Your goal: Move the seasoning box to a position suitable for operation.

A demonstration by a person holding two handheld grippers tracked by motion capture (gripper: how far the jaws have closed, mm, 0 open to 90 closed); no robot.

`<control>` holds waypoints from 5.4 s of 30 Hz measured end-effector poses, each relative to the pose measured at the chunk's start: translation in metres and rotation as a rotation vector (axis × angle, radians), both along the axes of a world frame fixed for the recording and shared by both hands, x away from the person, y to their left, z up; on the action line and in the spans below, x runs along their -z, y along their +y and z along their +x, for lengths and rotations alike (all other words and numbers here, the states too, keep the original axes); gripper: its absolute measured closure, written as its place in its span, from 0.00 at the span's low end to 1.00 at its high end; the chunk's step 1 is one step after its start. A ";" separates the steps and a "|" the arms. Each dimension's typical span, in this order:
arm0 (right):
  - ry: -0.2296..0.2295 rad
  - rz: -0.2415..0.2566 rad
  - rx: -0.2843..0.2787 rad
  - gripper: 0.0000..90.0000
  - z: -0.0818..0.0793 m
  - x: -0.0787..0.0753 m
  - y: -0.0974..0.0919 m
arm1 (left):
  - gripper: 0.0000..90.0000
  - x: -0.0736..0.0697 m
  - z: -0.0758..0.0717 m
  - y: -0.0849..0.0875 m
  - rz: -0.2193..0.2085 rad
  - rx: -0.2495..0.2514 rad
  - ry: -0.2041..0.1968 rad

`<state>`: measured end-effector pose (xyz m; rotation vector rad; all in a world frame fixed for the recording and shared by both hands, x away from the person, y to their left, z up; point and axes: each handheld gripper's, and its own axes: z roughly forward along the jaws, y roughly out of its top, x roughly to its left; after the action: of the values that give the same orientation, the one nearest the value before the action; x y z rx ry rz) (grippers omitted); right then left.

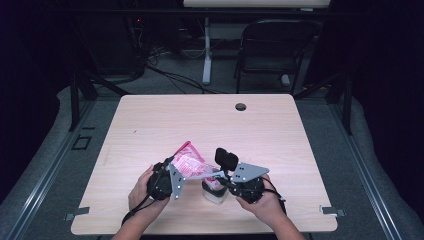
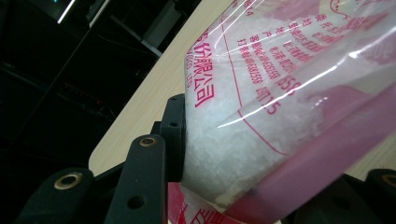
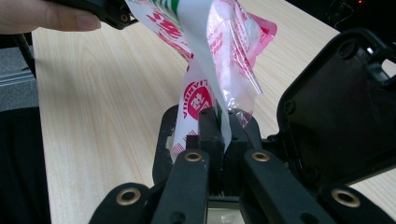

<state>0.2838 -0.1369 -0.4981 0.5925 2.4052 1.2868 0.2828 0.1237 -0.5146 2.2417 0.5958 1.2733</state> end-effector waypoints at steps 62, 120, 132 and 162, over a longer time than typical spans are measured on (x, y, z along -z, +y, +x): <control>-0.042 -0.052 -0.019 0.84 -0.007 0.002 0.006 | 0.75 0.004 -0.017 -0.010 0.089 0.013 -0.141; -0.070 -0.063 -0.015 1.00 -0.016 0.013 0.001 | 0.75 -0.003 -0.024 -0.015 0.135 0.017 -0.241; -0.107 -0.095 0.004 1.00 -0.018 0.015 0.003 | 0.75 -0.006 -0.024 -0.019 0.140 0.022 -0.253; -0.162 -0.117 0.040 1.00 -0.022 0.015 0.001 | 0.75 -0.008 -0.030 -0.023 0.198 0.028 -0.320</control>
<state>0.2618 -0.1358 -0.5128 0.4812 2.3048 1.1230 0.2532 0.1007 -0.5069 2.1218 0.3301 1.6956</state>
